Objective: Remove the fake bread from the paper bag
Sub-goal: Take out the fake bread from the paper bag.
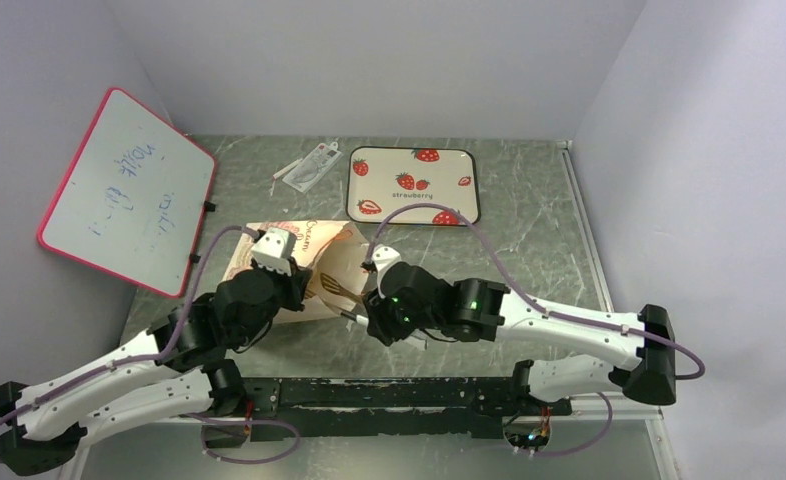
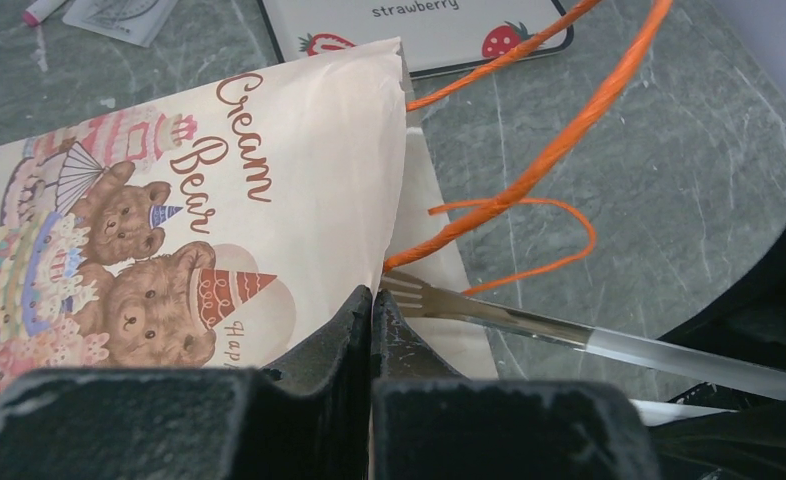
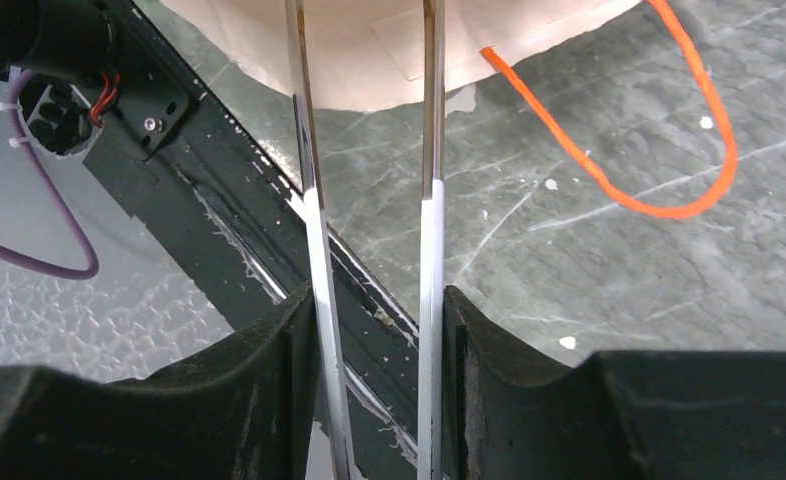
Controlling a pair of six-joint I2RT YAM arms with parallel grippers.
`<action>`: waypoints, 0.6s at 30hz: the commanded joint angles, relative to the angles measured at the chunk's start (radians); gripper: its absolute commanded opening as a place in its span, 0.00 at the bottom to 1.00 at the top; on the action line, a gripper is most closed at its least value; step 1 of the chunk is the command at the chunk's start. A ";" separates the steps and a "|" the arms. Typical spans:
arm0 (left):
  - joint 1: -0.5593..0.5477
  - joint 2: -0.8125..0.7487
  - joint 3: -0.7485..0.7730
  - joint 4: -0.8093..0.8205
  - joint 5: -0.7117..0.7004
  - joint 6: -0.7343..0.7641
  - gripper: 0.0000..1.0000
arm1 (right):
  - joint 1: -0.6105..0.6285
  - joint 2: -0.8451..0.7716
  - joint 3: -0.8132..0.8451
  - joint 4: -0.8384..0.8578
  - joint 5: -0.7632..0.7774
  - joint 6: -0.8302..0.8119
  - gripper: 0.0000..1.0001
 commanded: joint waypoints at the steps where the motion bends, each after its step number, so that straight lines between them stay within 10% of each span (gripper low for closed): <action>1: -0.001 -0.042 0.079 -0.127 -0.006 -0.040 0.07 | 0.005 0.019 -0.048 0.118 -0.060 -0.032 0.43; 18: -0.001 -0.004 0.094 -0.216 0.063 -0.123 0.07 | -0.040 0.146 -0.038 0.244 -0.083 -0.089 0.48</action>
